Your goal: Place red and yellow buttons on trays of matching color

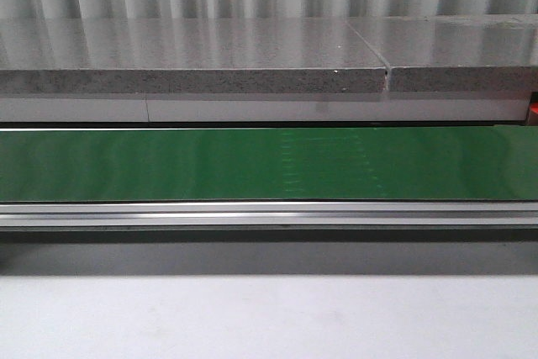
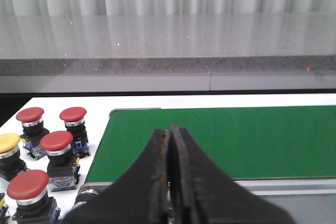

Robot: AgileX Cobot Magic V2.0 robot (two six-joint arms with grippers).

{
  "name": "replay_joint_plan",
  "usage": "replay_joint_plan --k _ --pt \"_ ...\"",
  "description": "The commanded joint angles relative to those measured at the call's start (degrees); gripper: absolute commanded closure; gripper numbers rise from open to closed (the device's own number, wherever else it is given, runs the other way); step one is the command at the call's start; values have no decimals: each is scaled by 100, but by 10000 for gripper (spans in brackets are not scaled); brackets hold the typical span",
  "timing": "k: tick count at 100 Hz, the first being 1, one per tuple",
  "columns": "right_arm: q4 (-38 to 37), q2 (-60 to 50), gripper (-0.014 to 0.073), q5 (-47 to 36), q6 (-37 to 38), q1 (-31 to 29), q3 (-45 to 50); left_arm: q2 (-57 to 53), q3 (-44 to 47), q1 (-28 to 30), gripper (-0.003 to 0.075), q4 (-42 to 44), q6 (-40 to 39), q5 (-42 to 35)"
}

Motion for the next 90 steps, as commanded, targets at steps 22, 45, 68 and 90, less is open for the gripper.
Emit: replay_joint_plan --k 22,45,68,90 --pt "-10 -93 660 -470 -57 -7 -30 1560 -1491 -35 740 197 -13 610" --pt "-10 -93 660 -470 -57 -7 -30 2887 -2110 -35 740 283 -13 930" --pt "-10 -93 660 -470 -57 -7 -30 3699 -2688 -35 739 283 -13 1101" --pt "-10 -93 660 -470 -57 -7 -30 4096 -3177 97 643 260 -13 1684"
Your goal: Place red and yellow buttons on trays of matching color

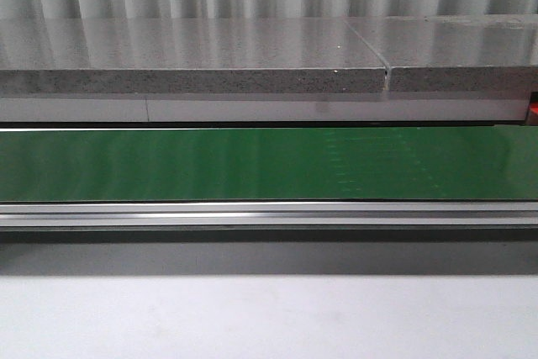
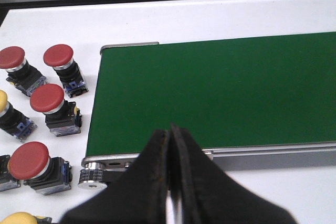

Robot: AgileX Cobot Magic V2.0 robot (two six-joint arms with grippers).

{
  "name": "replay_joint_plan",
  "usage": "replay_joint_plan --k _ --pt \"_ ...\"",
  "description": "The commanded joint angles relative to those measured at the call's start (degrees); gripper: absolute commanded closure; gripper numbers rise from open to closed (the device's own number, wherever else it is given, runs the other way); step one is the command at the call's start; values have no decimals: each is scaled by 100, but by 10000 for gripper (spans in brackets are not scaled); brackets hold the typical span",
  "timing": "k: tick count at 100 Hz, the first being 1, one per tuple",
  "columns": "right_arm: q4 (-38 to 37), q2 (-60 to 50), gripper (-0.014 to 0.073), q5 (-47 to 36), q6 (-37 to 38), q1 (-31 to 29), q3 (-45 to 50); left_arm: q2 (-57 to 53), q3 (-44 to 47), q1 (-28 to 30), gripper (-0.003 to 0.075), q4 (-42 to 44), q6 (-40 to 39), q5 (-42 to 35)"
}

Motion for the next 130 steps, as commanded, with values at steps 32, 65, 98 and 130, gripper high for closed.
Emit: replay_joint_plan --k 32,65,98,130 --pt "-10 -93 660 -470 -57 -7 -30 352 -828 483 184 -26 -503 640" --pt "-10 -93 660 -470 -57 -7 -30 662 -1365 2009 199 -42 -879 2371" --pt "-10 -93 660 -470 -57 -7 -30 1580 -1583 2734 206 -373 -883 3058" --pt "-10 -93 660 -470 -57 -7 -30 2378 -1615 3075 206 -423 -883 2923"
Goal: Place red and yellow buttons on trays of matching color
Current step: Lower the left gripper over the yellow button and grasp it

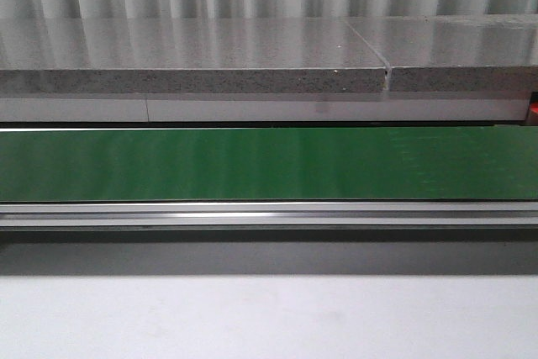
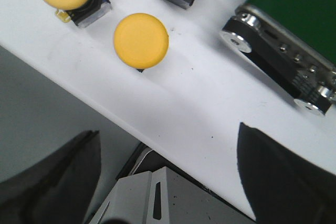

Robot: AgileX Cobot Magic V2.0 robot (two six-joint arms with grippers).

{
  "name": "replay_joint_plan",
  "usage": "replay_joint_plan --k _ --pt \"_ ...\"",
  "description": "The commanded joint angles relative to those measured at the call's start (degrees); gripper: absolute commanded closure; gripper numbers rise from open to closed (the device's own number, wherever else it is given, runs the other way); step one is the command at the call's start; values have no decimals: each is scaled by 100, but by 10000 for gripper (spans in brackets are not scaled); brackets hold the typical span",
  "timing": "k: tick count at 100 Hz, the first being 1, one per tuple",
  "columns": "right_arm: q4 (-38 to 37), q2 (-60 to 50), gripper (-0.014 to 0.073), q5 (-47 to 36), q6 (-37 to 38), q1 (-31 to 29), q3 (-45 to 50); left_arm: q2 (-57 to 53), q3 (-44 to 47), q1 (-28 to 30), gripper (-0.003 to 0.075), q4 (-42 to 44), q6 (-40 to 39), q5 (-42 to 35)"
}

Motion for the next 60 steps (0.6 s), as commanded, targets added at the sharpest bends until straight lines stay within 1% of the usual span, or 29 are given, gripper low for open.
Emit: replay_joint_plan --k 1,10,37,60 --pt "-10 -93 660 -470 -57 -7 -30 152 -185 99 206 -76 -74 -203" --pt "-10 -93 660 -470 -57 -7 -30 399 -185 157 206 -76 -74 -318" --pt "-10 -93 660 -470 -57 -7 -30 1219 -185 157 206 -180 -74 -979" --pt "-10 -93 660 -470 -57 -7 -30 1634 -185 157 206 -179 -74 -1320"
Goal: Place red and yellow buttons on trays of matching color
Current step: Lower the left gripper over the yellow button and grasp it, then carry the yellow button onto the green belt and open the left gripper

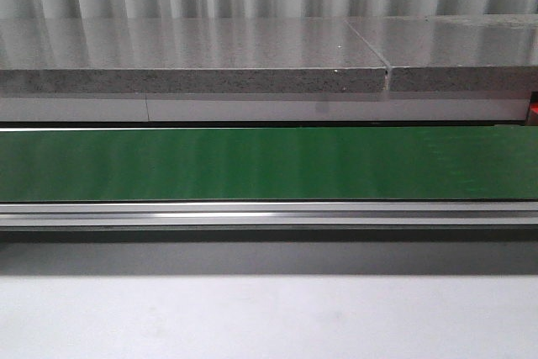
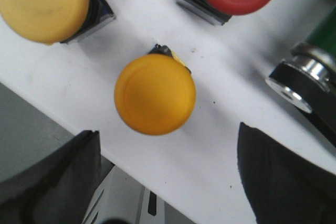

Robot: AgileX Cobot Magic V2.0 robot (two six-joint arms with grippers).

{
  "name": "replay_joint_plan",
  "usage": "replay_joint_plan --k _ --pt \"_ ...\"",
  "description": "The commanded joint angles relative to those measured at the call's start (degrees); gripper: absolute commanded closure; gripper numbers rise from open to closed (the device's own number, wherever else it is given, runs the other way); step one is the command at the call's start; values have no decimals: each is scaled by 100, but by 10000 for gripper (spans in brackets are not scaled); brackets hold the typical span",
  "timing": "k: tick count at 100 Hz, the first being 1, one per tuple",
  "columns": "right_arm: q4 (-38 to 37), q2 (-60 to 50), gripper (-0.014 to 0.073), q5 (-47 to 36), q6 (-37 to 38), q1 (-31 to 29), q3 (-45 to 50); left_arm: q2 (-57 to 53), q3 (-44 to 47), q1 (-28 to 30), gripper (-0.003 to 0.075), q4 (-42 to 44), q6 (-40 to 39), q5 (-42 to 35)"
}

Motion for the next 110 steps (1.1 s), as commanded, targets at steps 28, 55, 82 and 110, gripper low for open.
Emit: replay_joint_plan --k 28,55,82,110 --pt "-10 -93 660 -470 -57 -7 -30 240 -185 2 309 -24 -74 -598" --pt "-10 -93 660 -470 -57 -7 -30 285 -185 2 527 -4 -74 -799" --pt "-10 -93 660 -470 -57 -7 -30 -77 -185 -34 529 24 -74 -615" --pt "-10 -93 660 -470 -57 -7 -30 -1079 -382 -154 529 37 -74 8"
